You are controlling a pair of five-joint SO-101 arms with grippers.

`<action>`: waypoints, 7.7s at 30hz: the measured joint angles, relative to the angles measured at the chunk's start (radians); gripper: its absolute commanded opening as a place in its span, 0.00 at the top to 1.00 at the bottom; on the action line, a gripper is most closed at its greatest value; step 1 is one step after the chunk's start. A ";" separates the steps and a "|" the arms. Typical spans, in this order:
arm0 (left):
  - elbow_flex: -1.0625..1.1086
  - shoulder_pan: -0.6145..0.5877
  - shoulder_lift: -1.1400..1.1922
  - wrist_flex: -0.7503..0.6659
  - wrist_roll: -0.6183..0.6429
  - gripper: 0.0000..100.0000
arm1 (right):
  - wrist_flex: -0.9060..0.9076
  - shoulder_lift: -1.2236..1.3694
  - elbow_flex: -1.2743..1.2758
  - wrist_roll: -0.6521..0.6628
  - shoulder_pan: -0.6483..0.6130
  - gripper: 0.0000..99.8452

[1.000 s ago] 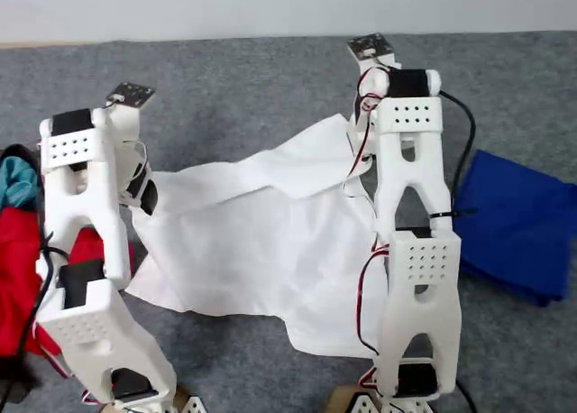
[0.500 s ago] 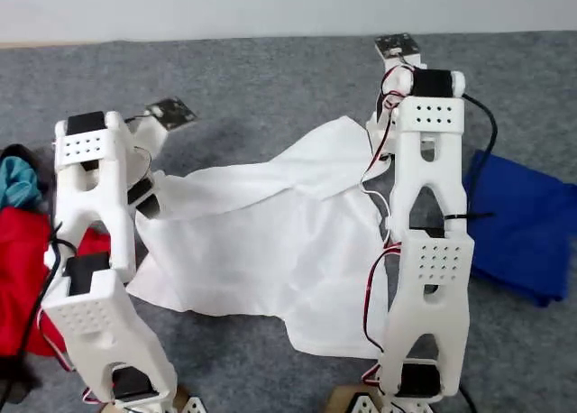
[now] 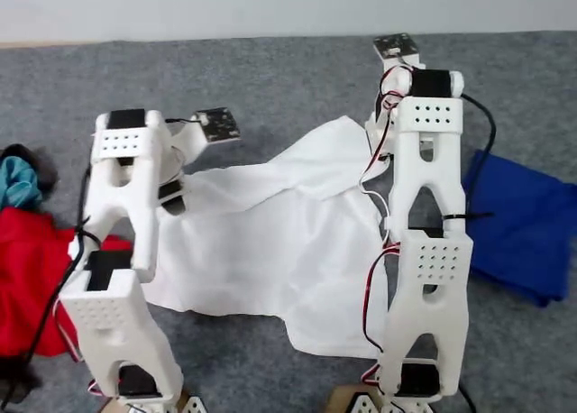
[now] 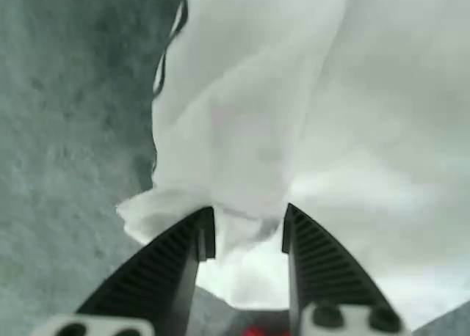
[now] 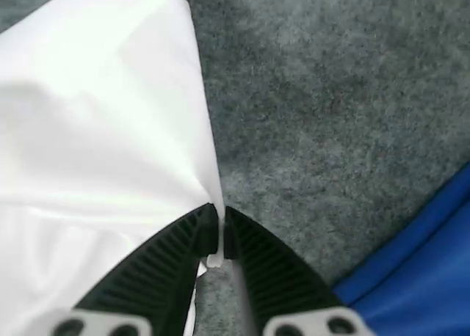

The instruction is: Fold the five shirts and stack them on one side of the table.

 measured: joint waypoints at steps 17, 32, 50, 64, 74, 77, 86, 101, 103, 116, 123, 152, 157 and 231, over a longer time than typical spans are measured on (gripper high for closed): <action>-0.155 0.201 0.006 0.100 0.012 0.85 | 0.000 0.000 0.000 0.000 -0.002 0.99; -0.146 -0.078 0.203 0.049 -0.126 0.85 | 0.000 0.000 0.000 0.000 -0.002 0.99; -0.141 -0.141 0.258 0.006 -0.160 0.87 | 0.000 0.000 0.000 0.000 -0.002 0.99; -0.141 -0.146 0.212 0.002 -0.160 0.99 | 0.000 0.000 0.000 0.000 -0.002 0.99; -0.140 -0.146 -0.055 0.038 -0.057 0.99 | 0.000 -0.153 0.000 0.000 -0.002 0.99; -0.140 -0.146 -0.121 0.006 0.041 0.99 | 0.000 -0.207 0.000 0.000 -0.002 0.99; -0.140 -0.138 -0.239 0.009 0.218 0.99 | 0.000 -0.367 0.000 0.000 -0.003 0.99; -0.137 -0.100 -0.057 0.077 0.195 0.92 | 0.000 -0.354 0.000 0.000 -0.002 0.99; -0.137 -0.100 -0.031 0.054 0.199 0.96 | 0.000 -0.350 0.000 0.000 -0.002 0.99; -0.176 -0.104 -0.066 0.006 0.195 1.00 | 0.000 -0.350 -0.002 0.000 -0.014 0.99; -0.176 -0.100 -0.068 0.006 0.193 1.00 | 0.000 -0.350 -0.002 0.000 -0.014 0.99; -0.950 -0.201 -0.499 0.074 0.628 1.00 | -0.150 -0.695 -0.471 0.069 0.046 0.99; -0.976 -0.203 -0.615 0.075 0.677 1.00 | -0.157 -0.821 -0.471 0.138 0.051 0.99; -0.543 -0.150 0.255 -0.683 0.548 1.00 | -1.341 -0.245 0.446 0.307 0.023 0.99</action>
